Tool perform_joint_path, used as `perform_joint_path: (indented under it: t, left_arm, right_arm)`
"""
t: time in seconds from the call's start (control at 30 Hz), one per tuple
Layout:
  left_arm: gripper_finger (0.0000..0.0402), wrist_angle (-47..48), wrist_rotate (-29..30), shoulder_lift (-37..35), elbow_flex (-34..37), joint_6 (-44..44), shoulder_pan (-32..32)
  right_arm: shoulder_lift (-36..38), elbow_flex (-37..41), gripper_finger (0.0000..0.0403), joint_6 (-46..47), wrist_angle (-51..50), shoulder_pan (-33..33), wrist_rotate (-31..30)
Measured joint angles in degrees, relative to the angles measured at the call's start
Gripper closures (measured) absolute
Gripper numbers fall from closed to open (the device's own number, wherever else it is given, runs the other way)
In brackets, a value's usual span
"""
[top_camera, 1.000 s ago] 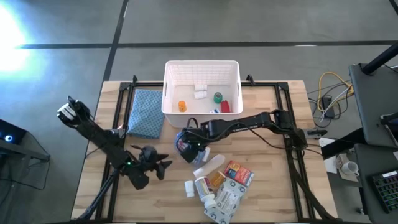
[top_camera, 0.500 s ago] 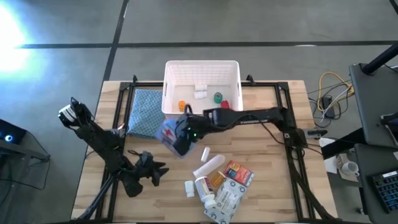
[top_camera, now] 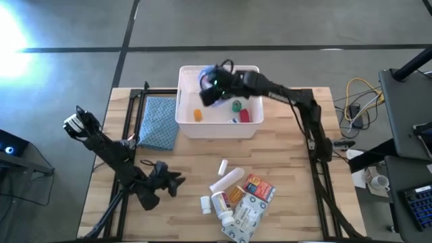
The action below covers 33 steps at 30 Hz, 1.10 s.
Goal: Pick & place medical supplies in basket/bin
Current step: Put the blue first aid kit into the white bin, then put the white gauze into the white bin
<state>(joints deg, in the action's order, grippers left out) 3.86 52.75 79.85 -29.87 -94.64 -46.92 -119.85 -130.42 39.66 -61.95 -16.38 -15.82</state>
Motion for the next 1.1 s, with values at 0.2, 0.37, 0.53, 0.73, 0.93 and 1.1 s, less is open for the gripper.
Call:
perform_joint_path:
  t: [0.2,0.37,0.53,0.73,0.93,1.1]
  left_arm:
    - [0.0205,0.0,-0.2,0.4,0.0,-5.6,2.5]
    - [0.0177,-0.1,-0.3,1.2,0.0,-5.6,3.7]
    - [0.0165,-1.7,-0.3,1.2,0.1,-5.6,3.9]
    - [0.0164,-1.9,-0.3,1.2,0.1,-3.1,3.9]
    - [0.0164,-1.8,-0.4,1.2,0.1,-1.5,3.9]
    - [0.0164,-1.8,-0.4,1.2,0.2,-1.5,3.9]
  right_arm:
    - [0.0,6.4,0.0168,-10.9,-2.3,-3.0,3.0]
    - [0.2,9.5,0.0113,-14.3,-2.0,-0.5,-0.6]
    - [2.5,10.2,0.0082,-24.8,-2.5,5.4,-3.8]
    - [11.1,14.1,0.0074,-50.7,-3.3,14.9,-3.8]
    - [17.3,23.6,0.0080,-74.0,-5.9,22.3,0.1]
    - [17.6,30.8,0.0090,-74.4,-0.7,24.0,6.0]
